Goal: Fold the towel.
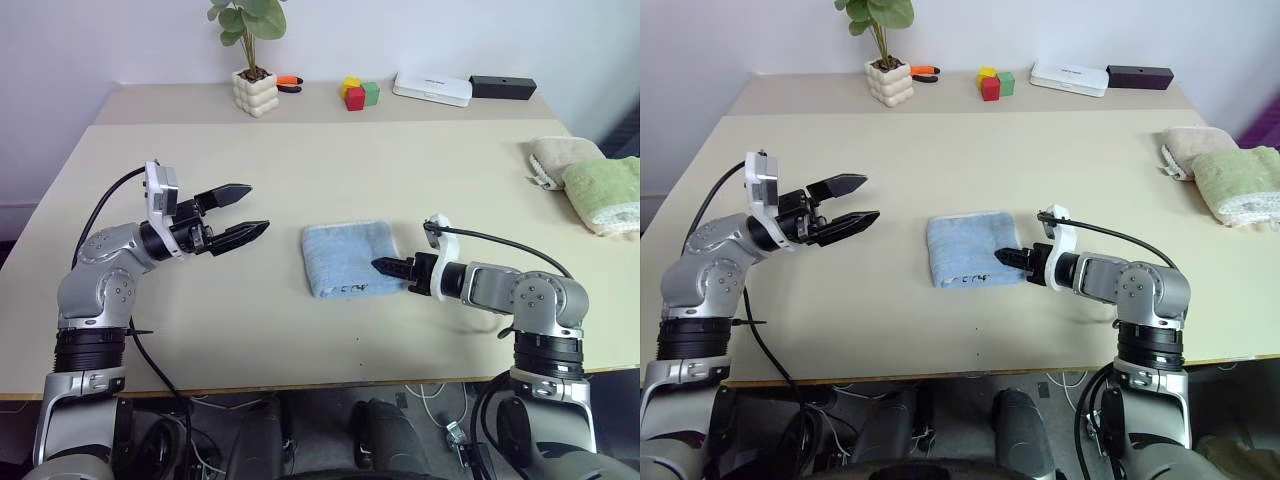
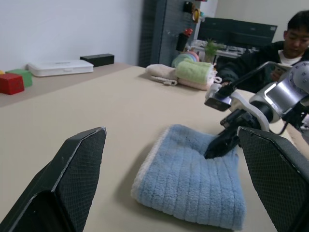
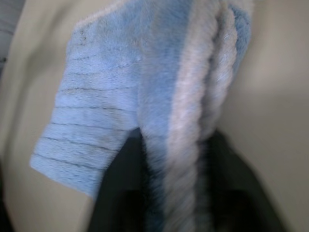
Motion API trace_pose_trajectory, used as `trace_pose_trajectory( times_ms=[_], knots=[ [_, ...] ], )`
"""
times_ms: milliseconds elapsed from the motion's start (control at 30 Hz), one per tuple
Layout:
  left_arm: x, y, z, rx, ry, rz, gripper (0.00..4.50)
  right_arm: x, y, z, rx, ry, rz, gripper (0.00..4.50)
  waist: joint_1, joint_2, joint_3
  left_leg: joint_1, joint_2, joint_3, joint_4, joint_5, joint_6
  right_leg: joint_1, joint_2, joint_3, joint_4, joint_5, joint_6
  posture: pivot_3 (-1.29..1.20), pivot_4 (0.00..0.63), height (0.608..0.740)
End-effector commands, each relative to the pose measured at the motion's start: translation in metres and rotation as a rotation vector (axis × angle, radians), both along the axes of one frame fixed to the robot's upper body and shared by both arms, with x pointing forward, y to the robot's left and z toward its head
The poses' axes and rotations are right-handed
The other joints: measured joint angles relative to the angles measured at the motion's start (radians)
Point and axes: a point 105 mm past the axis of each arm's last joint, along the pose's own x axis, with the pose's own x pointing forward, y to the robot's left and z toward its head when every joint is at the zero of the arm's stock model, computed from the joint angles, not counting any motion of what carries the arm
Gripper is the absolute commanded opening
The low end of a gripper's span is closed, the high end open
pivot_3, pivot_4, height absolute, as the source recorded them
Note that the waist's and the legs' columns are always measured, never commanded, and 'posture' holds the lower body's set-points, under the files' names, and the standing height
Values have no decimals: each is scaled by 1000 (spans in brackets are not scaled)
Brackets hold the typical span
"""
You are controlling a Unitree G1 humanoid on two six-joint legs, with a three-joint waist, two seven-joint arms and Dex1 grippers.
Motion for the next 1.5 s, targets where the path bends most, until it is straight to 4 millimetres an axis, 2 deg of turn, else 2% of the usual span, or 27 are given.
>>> trace_pose_trajectory(
  times_ms=[33,100,133,200,300,400,433,500,567,667,800,933,1133,1333,1500],
  knots=[
    [0,-2,12,-10,-63,-4,4500,8,-6,17,52,-43,-38,38,2,0,0,0,0,0,0,0,0,0,0,0,0,0,0,0,150,735],
    [1,-4,12,-13,-67,-9,4500,12,-12,22,62,-68,-78,38,5,0,0,0,0,0,0,0,0,0,0,0,0,0,0,0,150,735],
    [2,-6,13,-19,-69,-10,4500,17,-19,31,101,-99,-118,38,5,0,0,0,0,0,0,0,0,0,0,0,0,0,0,0,150,735],
    [7,-7,12,-28,-69,-7,4500,27,-40,58,151,-234,-246,38,6,0,0,0,0,0,0,0,0,0,0,0,0,0,0,0,150,735],
    [14,-10,10,-53,-51,-18,4500,28,-73,76,191,-342,-435,38,7,0,0,0,-1,0,1,0,0,0,0,0,0,0,0,0,150,735],
    [18,-19,6,-66,-46,-38,4500,20,-107,77,182,-388,-633,38,6,0,0,0,-1,0,0,0,0,0,0,0,0,0,0,0,150,735],
    [21,-21,5,-71,-44,-46,4500,16,-126,74,189,-388,-755,38,5,0,0,0,-1,0,-1,0,0,0,0,0,0,0,0,0,150,735],
    [25,-28,3,-86,-23,-72,4500,1,-164,61,207,-358,-1005,38,7,0,0,0,-1,0,-1,0,-1,0,0,0,0,0,0,0,150,735],
    [29,-31,3,-101,-10,-94,4500,-12,-179,47,278,-324,-1155,38,6,0,0,0,-1,0,-1,1,-1,0,0,0,0,0,0,0,150,735],
    [33,-39,3,-105,-9,-119,4500,-21,-178,35,308,-326,-1239,38,-1,1,0,0,-1,0,-2,1,-1,0,0,0,0,0,0,0,150,735],
    [36,-45,4,-106,-24,-149,4500,-18,-178,21,347,-308,-1365,38,-7,2,0,2,-1,0,-4,2,-3,0,1,1,0,0,0,0,150,735],
    [30,-48,2,-84,-37,-173,4500,-15,-177,19,366,-298,-1400,38,-3,2,0,2,-1,0,-6,2,-3,0,1,1,0,0,0,0,150,735],
    [17,-41,-13,2,-68,-200,4500,-24,-177,3,330,-219,-1481,38,-1,2,0,2,-1,0,-7,3,-4,-1,1,1,0,0,0,0,150,735],
    [1,-37,-38,121,10,-280,4500,-17,-165,6,330,-195,-1464,38,-4,2,0,3,-1,0,-7,3,-4,-1,1,1,0,0,0,0,150,735],
    [-4,-37,-41,131,15,-315,4500,-16,-163,5,284,-180,-1450,38,-3,2,0,2,0,0,-7,3,-4,-1,1,1,0,0,0,0,150,735]
  ],
)
